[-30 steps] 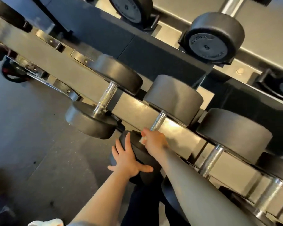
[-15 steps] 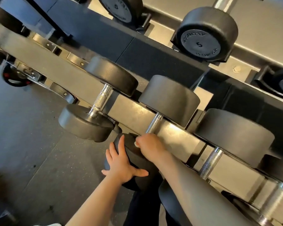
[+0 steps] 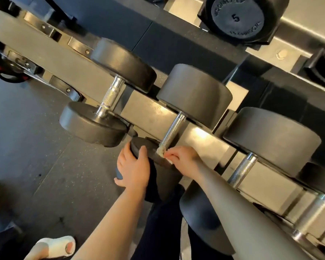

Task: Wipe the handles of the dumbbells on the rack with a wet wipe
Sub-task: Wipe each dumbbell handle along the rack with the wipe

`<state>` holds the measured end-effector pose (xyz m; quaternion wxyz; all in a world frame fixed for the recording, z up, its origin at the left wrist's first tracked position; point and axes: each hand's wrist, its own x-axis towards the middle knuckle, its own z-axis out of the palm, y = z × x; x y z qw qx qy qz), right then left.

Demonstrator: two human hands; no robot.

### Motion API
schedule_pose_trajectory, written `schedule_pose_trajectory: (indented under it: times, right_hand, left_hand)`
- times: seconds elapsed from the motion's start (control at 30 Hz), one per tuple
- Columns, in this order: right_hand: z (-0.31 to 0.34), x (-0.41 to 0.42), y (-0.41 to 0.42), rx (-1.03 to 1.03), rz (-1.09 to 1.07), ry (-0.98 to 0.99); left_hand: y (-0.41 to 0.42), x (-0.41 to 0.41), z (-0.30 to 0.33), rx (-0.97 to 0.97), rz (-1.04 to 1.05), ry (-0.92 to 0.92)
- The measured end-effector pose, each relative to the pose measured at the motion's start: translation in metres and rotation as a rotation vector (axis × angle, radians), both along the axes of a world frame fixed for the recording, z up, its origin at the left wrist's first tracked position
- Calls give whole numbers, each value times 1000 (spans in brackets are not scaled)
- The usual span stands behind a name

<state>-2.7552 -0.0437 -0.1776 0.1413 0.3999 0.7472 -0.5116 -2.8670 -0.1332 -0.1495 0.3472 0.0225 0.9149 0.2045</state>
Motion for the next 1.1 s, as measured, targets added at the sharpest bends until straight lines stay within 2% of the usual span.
schedule_pose_trajectory:
  times: [0.07, 0.13, 0.23, 0.4, 0.47, 0.57, 0.7, 0.87, 0.93, 1.0, 1.1]
  right_hand:
    - [-6, 0, -6, 46, -26, -9]
    - [-12, 0, -7, 10, -68, -45]
    - [-29, -4, -2, -99, -112, -86]
    - [-30, -1, -4, -95, -82, -91]
    - [-19, 7, -3, -116, 8, -66]
    - [-5, 9, 3, -28, 151, -2]
    - [10, -23, 7, 163, 182, 104]
    - [8, -56, 11, 419, 495, -33]
    - [8, -48, 9, 362, 473, -31]
    - [6, -33, 8, 196, 359, -2]
    - [11, -16, 6, -128, -6, 62]
  left_hand:
    - [3, 14, -3, -58, 23, 223]
    - [2, 19, -8, -49, -25, 333]
    - [2, 17, -17, -67, -34, 363]
    - [2, 19, -18, -81, -39, 369]
    - [1, 18, -19, -87, -46, 373]
    - [2, 20, -19, -87, -51, 375]
    - [1, 19, -22, -92, -54, 386]
    - [0, 19, -24, -114, -69, 385]
    - [0, 20, -23, -117, -88, 381]
    - [0, 20, -22, -124, -109, 388]
    - [-1, 14, -22, -96, -171, 371]
